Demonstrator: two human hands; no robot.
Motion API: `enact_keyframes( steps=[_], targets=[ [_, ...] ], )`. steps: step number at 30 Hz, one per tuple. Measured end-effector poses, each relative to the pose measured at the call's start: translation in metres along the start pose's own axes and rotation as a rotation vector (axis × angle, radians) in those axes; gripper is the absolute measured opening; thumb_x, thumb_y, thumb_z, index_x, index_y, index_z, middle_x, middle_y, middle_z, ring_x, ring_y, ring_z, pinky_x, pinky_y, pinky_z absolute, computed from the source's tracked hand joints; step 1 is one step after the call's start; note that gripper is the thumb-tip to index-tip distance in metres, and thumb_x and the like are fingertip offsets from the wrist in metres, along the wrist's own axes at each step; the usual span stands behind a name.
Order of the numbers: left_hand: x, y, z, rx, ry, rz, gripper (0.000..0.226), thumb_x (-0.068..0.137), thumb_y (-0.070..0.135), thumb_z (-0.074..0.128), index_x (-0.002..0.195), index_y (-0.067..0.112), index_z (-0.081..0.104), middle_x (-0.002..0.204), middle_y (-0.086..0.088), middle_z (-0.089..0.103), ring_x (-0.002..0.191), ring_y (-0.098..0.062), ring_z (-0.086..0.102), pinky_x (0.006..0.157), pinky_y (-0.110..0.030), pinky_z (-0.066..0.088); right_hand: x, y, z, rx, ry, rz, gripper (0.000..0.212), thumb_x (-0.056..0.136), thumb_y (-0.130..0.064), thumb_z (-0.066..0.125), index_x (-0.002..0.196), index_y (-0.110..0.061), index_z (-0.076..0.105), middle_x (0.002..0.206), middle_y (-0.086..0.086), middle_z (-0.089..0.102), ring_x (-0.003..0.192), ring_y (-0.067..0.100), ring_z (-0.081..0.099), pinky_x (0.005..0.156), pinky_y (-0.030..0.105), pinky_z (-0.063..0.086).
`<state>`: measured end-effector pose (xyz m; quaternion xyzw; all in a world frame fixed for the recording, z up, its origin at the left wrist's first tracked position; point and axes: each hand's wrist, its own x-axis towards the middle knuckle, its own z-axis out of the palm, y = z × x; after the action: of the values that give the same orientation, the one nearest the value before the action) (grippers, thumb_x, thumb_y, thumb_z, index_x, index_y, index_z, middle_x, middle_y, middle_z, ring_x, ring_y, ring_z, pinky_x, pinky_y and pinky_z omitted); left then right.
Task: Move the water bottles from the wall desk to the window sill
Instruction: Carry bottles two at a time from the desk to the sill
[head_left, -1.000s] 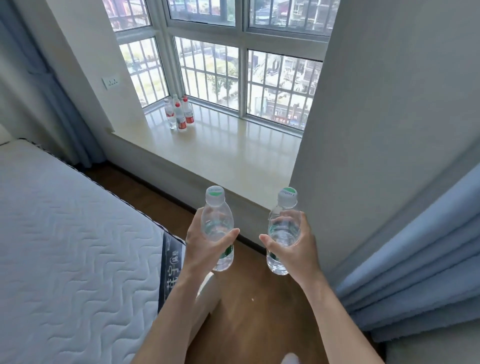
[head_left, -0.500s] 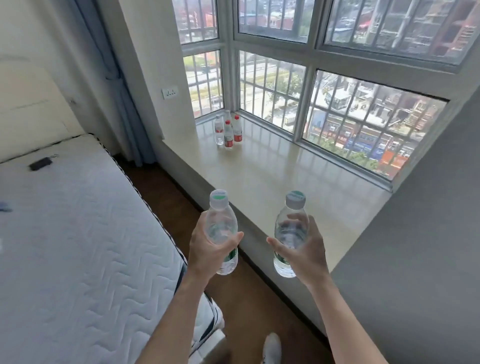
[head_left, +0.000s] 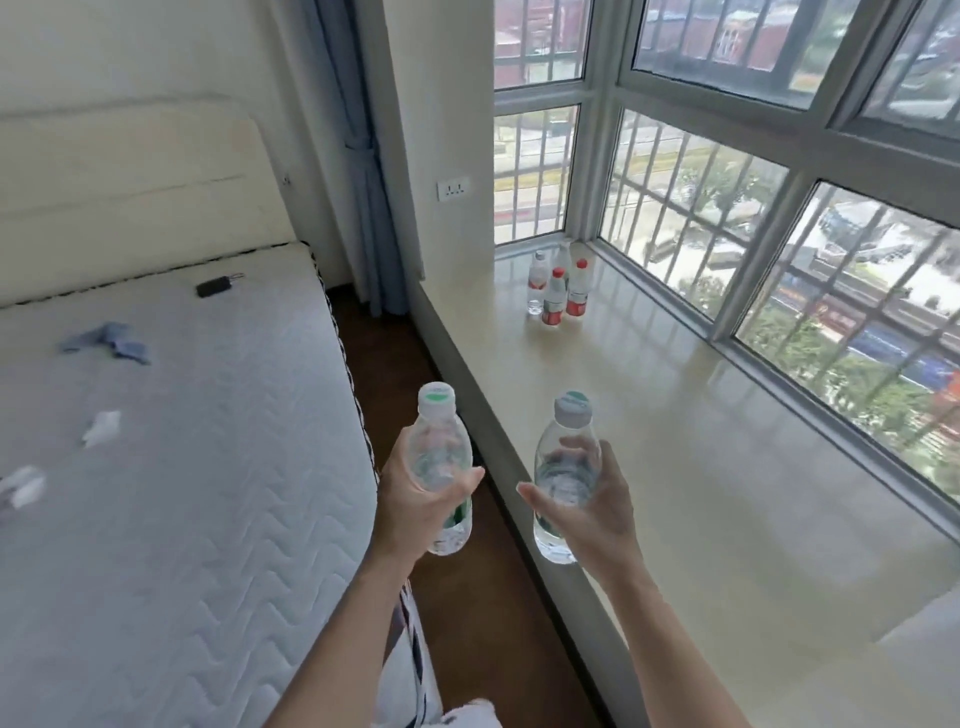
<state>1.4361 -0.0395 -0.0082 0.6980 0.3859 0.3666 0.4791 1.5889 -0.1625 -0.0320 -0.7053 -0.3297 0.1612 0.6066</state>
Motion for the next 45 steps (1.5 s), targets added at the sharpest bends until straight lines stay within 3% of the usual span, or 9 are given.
enact_keyframes(
  steps=[3, 10, 14, 17, 21, 26, 32, 38, 45],
  targets=[
    [0.02, -0.005, -0.004, 0.009, 0.05, -0.03, 0.054, 0.072, 0.012, 0.086, 0.104, 0.039, 0.052, 0.099, 0.018, 0.061, 0.091, 0.011, 0.06, 0.073, -0.004, 0.046, 0.026, 0.005, 0.019, -0.016, -0.066, -0.011, 0.065, 0.058, -0.054, 0.087, 0.108, -0.032, 0.052, 0.097, -0.007, 0.07, 0.087, 0.016, 0.07, 0.08, 0.05, 0.057],
    [0.094, -0.033, -0.019, 0.008, 0.152, -0.116, 0.054, 0.072, 0.018, 0.087, 0.107, 0.041, 0.052, 0.103, 0.015, 0.063, 0.095, 0.006, 0.061, 0.077, -0.007, 0.048, 0.104, 0.014, 0.076, -0.027, -0.193, -0.011, 0.066, 0.059, -0.053, 0.087, 0.111, -0.032, 0.052, 0.099, -0.009, 0.07, 0.09, 0.013, 0.07, 0.083, 0.046, 0.058],
    [0.158, -0.05, -0.028, -0.011, 0.198, -0.157, 0.062, 0.068, 0.03, 0.086, 0.119, 0.034, 0.053, 0.113, 0.008, 0.062, 0.106, -0.01, 0.06, 0.094, -0.029, 0.048, 0.166, 0.019, 0.116, -0.022, -0.223, -0.018, 0.06, 0.063, -0.039, 0.091, 0.109, -0.027, 0.055, 0.096, -0.011, 0.069, 0.089, 0.01, 0.069, 0.08, 0.035, 0.057],
    [0.217, -0.059, -0.037, -0.028, 0.214, -0.173, 0.063, 0.067, 0.03, 0.086, 0.121, 0.031, 0.053, 0.115, 0.005, 0.062, 0.109, -0.015, 0.059, 0.097, -0.033, 0.047, 0.218, 0.015, 0.149, -0.036, -0.254, -0.021, 0.056, 0.065, -0.028, 0.093, 0.108, -0.027, 0.056, 0.094, -0.011, 0.069, 0.086, 0.008, 0.069, 0.077, 0.027, 0.054],
    [0.293, -0.062, -0.049, -0.024, 0.187, -0.148, 0.052, 0.07, 0.021, 0.086, 0.1, 0.044, 0.05, 0.102, 0.019, 0.057, 0.096, 0.01, 0.057, 0.081, -0.011, 0.041, 0.285, 0.008, 0.189, -0.034, -0.25, -0.016, 0.057, 0.064, -0.032, 0.092, 0.108, -0.033, 0.056, 0.096, -0.01, 0.069, 0.087, 0.009, 0.069, 0.078, 0.029, 0.054],
    [0.366, -0.065, -0.054, -0.023, 0.15, -0.124, 0.056, 0.075, 0.008, 0.082, 0.097, 0.044, 0.045, 0.099, 0.022, 0.053, 0.087, 0.026, 0.051, 0.068, 0.007, 0.035, 0.346, 0.006, 0.221, -0.031, -0.244, -0.013, 0.056, 0.065, -0.03, 0.092, 0.107, -0.037, 0.056, 0.096, -0.01, 0.071, 0.087, 0.009, 0.07, 0.08, 0.031, 0.056],
    [0.436, -0.084, -0.051, -0.013, 0.118, -0.13, 0.053, 0.075, 0.011, 0.083, 0.097, 0.043, 0.047, 0.1, 0.022, 0.054, 0.09, 0.025, 0.051, 0.068, 0.006, 0.037, 0.408, 0.017, 0.245, -0.026, -0.212, -0.002, 0.058, 0.067, -0.022, 0.092, 0.11, -0.03, 0.056, 0.097, -0.007, 0.071, 0.087, 0.004, 0.069, 0.074, 0.013, 0.05],
    [0.522, -0.1, -0.027, 0.003, 0.054, -0.117, 0.053, 0.065, 0.032, 0.082, 0.102, 0.047, 0.049, 0.105, 0.021, 0.058, 0.095, 0.018, 0.054, 0.076, -0.006, 0.041, 0.484, 0.037, 0.262, -0.021, -0.167, 0.001, 0.058, 0.067, -0.028, 0.092, 0.111, -0.03, 0.054, 0.096, -0.009, 0.07, 0.088, 0.007, 0.069, 0.076, 0.016, 0.051],
    [0.648, -0.111, 0.022, 0.066, -0.086, -0.078, 0.054, 0.07, 0.023, 0.087, 0.101, 0.045, 0.049, 0.102, 0.021, 0.059, 0.097, 0.016, 0.053, 0.078, -0.014, 0.042, 0.599, 0.059, 0.273, -0.026, -0.046, 0.031, 0.057, 0.067, -0.03, 0.092, 0.108, -0.032, 0.053, 0.096, -0.015, 0.068, 0.089, 0.004, 0.067, 0.08, 0.023, 0.052]
  ],
)
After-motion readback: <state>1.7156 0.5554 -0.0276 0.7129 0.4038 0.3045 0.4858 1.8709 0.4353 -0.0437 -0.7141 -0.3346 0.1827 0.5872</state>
